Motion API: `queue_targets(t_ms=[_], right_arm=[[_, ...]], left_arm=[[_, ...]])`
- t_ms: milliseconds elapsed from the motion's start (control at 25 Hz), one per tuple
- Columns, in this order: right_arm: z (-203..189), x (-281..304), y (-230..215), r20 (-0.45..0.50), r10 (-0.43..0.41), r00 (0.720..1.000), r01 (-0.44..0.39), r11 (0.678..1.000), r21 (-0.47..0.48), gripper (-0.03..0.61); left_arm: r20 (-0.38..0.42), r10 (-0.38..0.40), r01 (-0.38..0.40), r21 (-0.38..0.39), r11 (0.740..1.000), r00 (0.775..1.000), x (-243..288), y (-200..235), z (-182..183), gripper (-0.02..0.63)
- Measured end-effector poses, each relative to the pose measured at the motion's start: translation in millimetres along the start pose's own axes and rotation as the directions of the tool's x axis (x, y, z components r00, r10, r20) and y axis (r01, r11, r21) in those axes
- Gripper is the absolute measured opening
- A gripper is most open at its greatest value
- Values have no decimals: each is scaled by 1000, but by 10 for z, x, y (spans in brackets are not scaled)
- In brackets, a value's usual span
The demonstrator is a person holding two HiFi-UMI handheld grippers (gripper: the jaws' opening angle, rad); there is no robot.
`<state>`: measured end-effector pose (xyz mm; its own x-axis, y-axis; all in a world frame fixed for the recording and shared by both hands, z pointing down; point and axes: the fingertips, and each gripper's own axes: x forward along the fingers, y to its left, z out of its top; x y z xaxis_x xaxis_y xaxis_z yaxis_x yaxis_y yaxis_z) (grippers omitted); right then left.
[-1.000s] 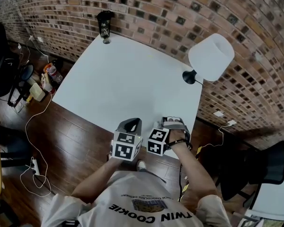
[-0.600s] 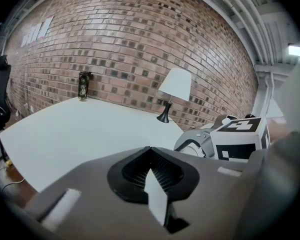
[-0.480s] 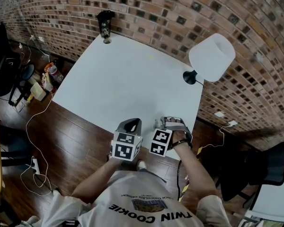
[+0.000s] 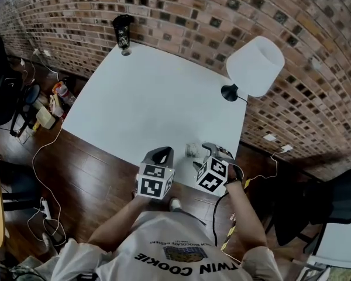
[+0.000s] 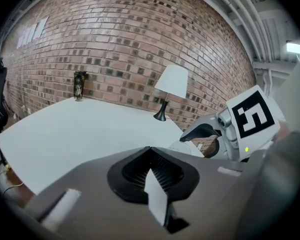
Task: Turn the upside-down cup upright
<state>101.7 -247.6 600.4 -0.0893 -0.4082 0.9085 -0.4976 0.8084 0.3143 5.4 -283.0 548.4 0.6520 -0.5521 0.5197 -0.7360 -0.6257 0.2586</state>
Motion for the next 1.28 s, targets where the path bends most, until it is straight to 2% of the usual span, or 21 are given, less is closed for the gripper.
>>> queue_targets(t_ms=[80,160,360,480,600,720,840,1000,1080,1160,1280], right_arm=[[-27,-52,-50,78,26,997,-37,989,143,287],[-63,-91,-147,160,12,987,-56,959,277,288],[-194,-229,-494,294,-123,948,-47,859,510,287],[-268,-231,-535,347,-102,932,-140,783,606,287],[-302,-177,-498,432,-58,900,-287,669,686,284],[-334,-118,-454,498,-34,866,-401,547,734,205],[-390,-67,-411,535,-26,844,-465,460,757,143],[-365,-86,-374,619,-13,785,-578,343,740,60],[-304,-138,-347,669,3,744,-638,305,708,43],[-235,-195,-329,708,20,706,-683,284,673,21],[-130,-273,-300,729,53,683,-705,309,638,20]], left_arm=[[-3,-1,1,1,1000,1000,14,-21,4,3],[-4,-6,6,5,1000,1000,23,-59,11,3],[-8,-11,12,15,1000,1000,26,-110,22,3],[-14,-7,7,14,1000,1000,34,-113,11,3],[-14,-6,6,19,1000,1000,39,-125,18,3],[-10,-2,2,23,1000,1000,39,-118,36,3],[-11,1,-1,23,1000,1000,37,-114,33,3],[-14,1,-1,22,1000,1000,37,-124,18,3],[-14,1,0,21,1000,1000,39,-137,16,3],[-14,1,-1,21,1000,1000,44,-145,17,3],[-12,2,-1,19,1000,1000,51,-150,24,3]])
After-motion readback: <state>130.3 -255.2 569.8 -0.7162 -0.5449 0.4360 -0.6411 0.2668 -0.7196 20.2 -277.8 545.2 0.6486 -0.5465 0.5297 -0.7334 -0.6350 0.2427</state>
